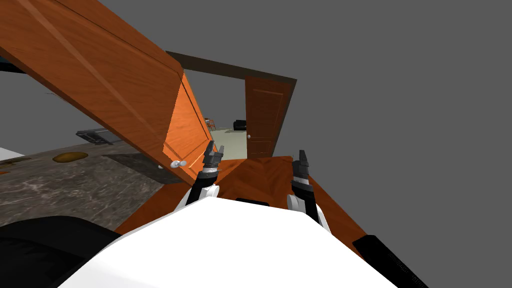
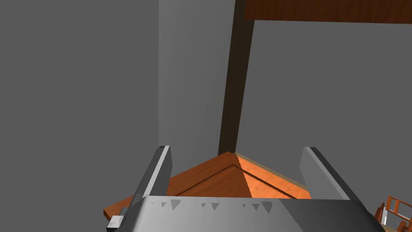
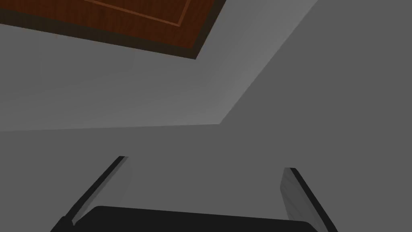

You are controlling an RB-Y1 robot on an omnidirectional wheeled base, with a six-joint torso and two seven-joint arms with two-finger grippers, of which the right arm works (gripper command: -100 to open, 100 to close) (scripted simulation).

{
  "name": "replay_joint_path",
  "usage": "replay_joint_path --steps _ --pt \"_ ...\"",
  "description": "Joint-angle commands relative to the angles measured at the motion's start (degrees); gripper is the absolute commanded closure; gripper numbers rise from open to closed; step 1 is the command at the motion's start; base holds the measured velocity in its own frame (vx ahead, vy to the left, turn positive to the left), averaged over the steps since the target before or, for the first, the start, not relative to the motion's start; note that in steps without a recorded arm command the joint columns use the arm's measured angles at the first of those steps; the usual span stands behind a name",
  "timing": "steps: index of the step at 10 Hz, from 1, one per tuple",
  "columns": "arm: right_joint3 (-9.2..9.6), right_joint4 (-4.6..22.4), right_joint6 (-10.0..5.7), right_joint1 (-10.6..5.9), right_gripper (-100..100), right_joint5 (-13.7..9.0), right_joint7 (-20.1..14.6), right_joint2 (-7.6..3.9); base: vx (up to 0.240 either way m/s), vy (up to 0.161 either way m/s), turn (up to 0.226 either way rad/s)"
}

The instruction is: Pull the door open

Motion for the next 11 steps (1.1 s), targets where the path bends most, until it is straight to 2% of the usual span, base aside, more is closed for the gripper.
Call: replay_joint_path --steps 1,5,11 --pt "-0.26 1.98 -0.54 -0.68 -100 -0.96 -1.89 -0.78 0.058 0.021 0.174" --pt "-0.89 6.72 -1.84 -2.31 -100 -3.25 -6.39 -2.27 0.116 0.031 0.119" --pt "-1.65 12.47 -3.42 -4.28 -100 -6.04 -11.87 -3.66 0.085 0.02 0.1"
